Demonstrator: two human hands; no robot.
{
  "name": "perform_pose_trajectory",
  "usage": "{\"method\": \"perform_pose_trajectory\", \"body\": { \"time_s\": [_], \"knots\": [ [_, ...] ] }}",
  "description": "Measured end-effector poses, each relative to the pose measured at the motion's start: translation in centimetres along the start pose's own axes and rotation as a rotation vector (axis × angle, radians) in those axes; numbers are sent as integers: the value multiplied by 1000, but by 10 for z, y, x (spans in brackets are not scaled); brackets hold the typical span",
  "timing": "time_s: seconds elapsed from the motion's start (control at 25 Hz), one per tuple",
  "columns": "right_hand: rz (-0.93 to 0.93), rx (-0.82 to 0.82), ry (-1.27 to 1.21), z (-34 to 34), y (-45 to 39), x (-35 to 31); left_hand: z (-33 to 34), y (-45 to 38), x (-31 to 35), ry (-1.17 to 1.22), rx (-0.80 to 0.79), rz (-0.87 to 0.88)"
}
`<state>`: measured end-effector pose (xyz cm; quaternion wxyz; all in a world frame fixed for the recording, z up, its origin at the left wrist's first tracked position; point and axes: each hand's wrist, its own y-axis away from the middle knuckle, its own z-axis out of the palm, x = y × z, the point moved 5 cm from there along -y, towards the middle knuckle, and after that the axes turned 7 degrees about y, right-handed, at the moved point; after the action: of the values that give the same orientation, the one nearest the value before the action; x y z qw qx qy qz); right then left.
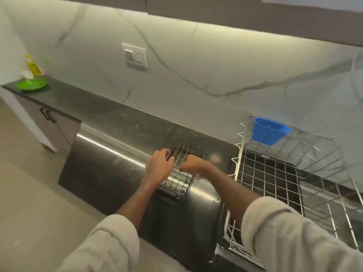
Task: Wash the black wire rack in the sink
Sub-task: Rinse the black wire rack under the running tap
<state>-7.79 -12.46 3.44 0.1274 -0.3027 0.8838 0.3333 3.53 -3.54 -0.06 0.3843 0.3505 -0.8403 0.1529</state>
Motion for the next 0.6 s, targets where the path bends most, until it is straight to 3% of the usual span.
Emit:
{"method": "perform_pose_trajectory", "body": {
  "time_s": [0.16,0.28,0.44,0.6],
  "knots": [
    [262,16,-211,26,-36,15,20,-14,-42,56,-129,-250],
    [392,3,-484,43,-56,25,31,-26,-63,242,-204,-298],
    [457,102,-605,36,-56,36,27,-28,-60,397,-198,-338],
    [330,206,-632,-16,-40,29,-11,-47,-5,437,-179,-227]
  ]
}}
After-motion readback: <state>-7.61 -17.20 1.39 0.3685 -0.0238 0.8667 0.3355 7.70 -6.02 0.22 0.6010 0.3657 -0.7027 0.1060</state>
